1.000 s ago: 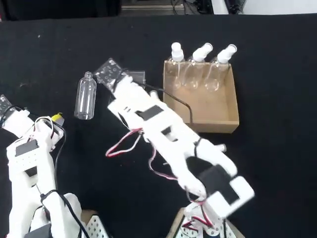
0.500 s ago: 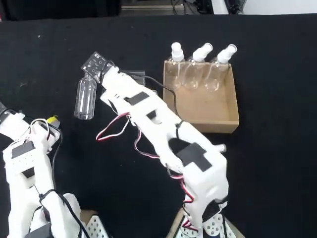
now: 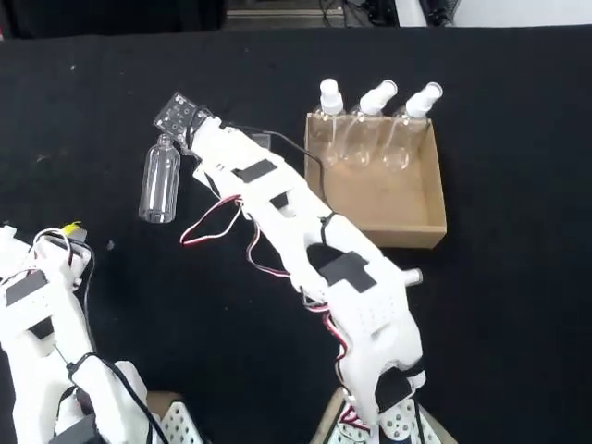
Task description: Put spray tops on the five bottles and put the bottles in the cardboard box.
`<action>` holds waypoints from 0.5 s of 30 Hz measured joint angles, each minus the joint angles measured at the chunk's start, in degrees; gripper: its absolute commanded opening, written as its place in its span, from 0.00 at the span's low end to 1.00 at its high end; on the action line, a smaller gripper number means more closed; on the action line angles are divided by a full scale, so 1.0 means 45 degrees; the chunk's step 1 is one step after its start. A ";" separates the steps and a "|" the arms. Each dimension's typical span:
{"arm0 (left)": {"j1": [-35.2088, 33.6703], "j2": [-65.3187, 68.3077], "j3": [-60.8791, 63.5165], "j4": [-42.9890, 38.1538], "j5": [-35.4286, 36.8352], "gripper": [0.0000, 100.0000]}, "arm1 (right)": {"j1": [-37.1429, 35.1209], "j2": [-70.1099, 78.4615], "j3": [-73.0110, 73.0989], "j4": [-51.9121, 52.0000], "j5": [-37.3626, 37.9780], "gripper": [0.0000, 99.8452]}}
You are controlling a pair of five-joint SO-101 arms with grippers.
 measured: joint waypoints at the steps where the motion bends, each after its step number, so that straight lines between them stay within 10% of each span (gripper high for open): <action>1: 0.0000 0.0000 0.0000 0.0000 0.0039 0.28 | 0.0000 0.0137 -0.0254 0.0234 0.0000 0.23; 15: -0.0059 0.0000 0.0000 0.0000 0.0059 0.28 | 0.0059 0.2403 -0.4376 0.4239 0.0059 0.23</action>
